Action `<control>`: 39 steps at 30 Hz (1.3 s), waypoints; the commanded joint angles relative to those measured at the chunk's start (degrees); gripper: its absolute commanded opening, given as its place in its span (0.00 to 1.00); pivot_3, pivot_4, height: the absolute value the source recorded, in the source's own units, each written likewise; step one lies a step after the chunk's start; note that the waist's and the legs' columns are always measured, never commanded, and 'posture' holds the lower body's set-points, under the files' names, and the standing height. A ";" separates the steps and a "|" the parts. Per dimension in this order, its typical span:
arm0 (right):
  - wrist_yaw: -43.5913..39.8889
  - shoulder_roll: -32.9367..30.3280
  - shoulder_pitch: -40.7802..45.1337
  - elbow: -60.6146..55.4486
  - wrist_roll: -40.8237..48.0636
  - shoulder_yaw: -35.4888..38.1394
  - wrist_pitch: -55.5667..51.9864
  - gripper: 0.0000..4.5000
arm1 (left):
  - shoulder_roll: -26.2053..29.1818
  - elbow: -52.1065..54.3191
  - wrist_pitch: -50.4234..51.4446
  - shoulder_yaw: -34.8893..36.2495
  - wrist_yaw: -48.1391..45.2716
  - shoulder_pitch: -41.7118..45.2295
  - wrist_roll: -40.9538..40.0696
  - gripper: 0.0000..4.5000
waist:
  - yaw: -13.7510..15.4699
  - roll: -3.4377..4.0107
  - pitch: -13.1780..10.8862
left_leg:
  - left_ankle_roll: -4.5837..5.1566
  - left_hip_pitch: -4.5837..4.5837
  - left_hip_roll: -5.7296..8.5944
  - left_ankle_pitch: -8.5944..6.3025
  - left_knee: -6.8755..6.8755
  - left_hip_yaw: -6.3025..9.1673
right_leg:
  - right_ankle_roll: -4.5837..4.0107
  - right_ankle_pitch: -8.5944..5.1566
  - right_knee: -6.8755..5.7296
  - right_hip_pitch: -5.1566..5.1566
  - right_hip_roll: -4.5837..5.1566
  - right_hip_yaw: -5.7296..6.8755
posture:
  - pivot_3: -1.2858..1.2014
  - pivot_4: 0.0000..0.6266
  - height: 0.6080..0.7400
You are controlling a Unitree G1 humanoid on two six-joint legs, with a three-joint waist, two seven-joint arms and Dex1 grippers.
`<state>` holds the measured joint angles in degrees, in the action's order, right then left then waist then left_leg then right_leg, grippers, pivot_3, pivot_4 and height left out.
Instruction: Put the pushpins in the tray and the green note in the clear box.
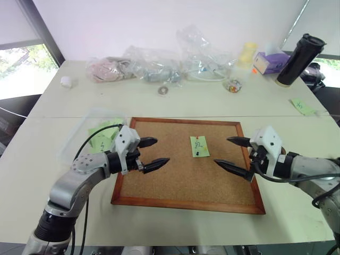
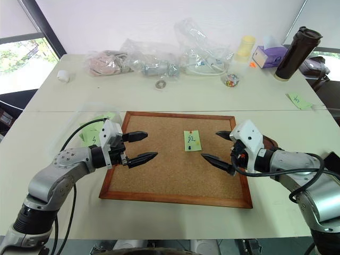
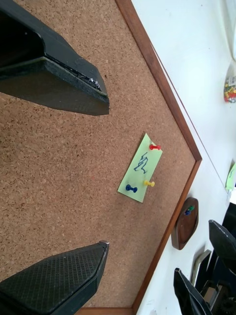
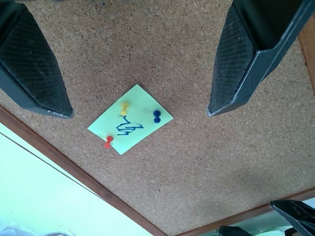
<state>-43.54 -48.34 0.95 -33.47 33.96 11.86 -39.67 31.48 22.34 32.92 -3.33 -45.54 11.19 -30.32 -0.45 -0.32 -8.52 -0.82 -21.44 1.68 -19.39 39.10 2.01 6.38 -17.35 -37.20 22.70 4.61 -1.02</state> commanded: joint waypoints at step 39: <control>6.45 13.59 26.30 26.58 -18.25 -21.85 -1.70 1.00 | -3.09 -16.96 -21.00 -12.28 0.71 -2.59 22.38 0.02 | 0.93 0.13 0.09 | -0.03 0.03 0.04 0.02 0.04 -0.01 | 0.00 0.00 -0.02 -0.01 0.05 0.03 | 0.52 0.24 1.00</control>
<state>-36.58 -34.78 26.90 -5.95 16.01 -10.78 -42.78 27.98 7.20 10.47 -14.88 -45.15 10.03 -10.09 0.47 -0.20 -8.44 -0.85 -21.41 1.72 -19.37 39.14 2.00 6.38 -17.35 -37.22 22.69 4.66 -0.99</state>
